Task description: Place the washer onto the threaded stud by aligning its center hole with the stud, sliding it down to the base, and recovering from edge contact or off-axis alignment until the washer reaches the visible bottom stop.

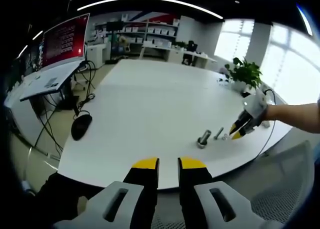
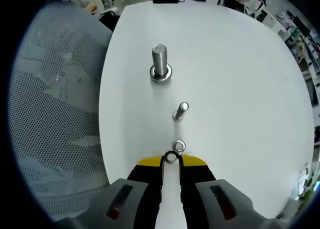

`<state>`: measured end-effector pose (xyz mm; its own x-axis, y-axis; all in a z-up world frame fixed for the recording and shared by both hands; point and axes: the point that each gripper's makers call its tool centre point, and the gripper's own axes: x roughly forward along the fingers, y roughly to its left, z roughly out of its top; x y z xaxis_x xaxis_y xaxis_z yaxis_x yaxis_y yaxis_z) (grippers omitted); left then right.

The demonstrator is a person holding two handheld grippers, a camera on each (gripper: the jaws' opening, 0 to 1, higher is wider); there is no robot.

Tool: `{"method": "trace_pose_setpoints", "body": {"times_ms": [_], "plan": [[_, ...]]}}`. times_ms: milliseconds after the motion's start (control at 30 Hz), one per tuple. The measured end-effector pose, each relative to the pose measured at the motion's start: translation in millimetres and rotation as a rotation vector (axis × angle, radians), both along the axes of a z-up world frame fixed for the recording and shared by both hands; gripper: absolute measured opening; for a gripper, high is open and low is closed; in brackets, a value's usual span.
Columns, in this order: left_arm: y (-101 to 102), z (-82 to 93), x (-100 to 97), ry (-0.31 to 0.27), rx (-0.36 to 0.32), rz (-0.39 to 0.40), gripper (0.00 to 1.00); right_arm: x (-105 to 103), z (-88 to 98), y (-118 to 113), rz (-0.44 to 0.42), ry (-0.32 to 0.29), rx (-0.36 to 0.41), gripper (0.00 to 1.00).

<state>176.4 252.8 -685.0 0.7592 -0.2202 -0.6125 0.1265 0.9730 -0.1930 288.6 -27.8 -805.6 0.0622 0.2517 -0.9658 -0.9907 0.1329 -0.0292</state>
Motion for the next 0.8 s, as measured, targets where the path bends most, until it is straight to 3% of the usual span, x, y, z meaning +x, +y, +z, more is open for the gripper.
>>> {"method": "trace_pose_setpoints", "body": {"times_ms": [300,800], "plan": [[0,-7.3,-3.4,0.043,0.012,-0.010,0.13,15,28.4,30,0.057,-0.081,0.041,0.13],[3,-8.0,-3.3,0.044,0.019,-0.002,0.13,16,25.0,51,0.100,-0.066,0.039,0.13]]}}
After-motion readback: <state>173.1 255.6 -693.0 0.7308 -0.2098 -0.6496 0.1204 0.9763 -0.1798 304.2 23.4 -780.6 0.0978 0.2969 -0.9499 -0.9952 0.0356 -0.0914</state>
